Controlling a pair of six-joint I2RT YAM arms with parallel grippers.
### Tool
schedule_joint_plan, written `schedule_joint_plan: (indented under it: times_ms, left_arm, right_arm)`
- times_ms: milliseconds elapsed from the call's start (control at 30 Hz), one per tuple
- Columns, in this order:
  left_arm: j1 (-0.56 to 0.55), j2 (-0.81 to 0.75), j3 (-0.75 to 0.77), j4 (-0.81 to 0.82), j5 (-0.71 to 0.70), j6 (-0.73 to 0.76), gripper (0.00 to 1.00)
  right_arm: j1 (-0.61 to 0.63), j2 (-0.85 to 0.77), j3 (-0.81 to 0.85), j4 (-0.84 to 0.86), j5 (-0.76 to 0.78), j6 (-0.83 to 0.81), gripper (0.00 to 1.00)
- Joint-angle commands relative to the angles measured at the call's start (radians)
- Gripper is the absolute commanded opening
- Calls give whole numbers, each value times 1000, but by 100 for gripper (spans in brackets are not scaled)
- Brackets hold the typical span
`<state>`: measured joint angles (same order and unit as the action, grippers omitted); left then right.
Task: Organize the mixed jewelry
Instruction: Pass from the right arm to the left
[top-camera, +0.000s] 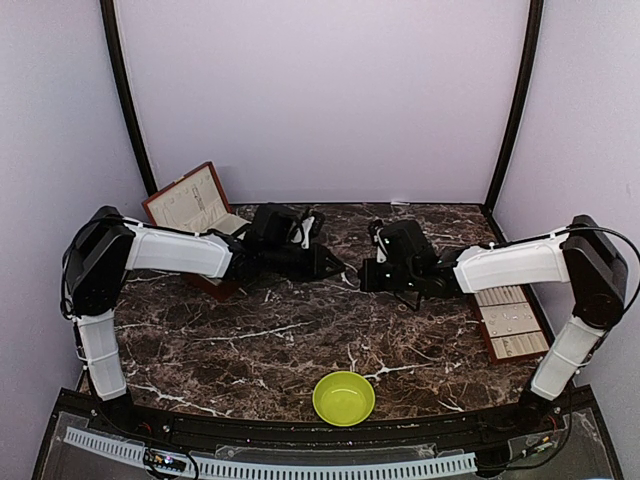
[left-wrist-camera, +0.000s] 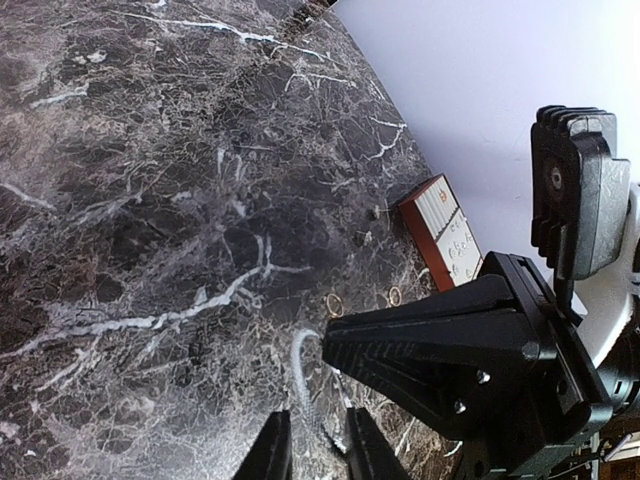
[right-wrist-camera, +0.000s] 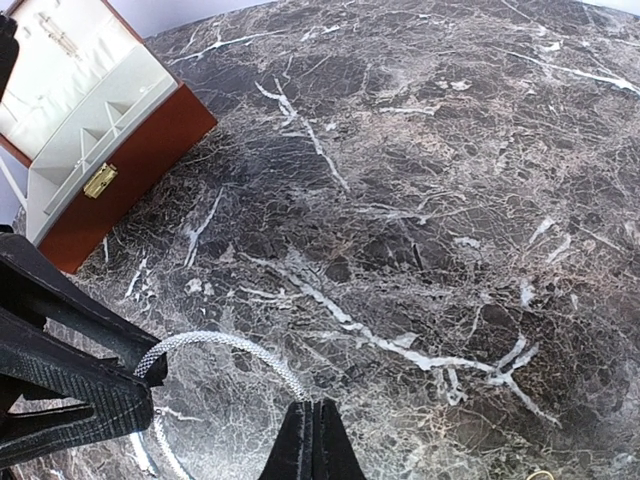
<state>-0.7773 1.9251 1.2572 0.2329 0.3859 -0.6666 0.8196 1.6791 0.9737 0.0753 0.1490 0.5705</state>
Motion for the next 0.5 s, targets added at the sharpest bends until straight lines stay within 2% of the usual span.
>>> schedule_joint_plan:
  times_ms: [0,467]
  left_arm:
    - [-4,-4,27,3,21,2,20]
    - [-4,3,37,5,35,-2,6]
  right_arm:
    - [16,-30,0,43,-7,-16,0]
    - [18,-22,1,42,2,-17,0]
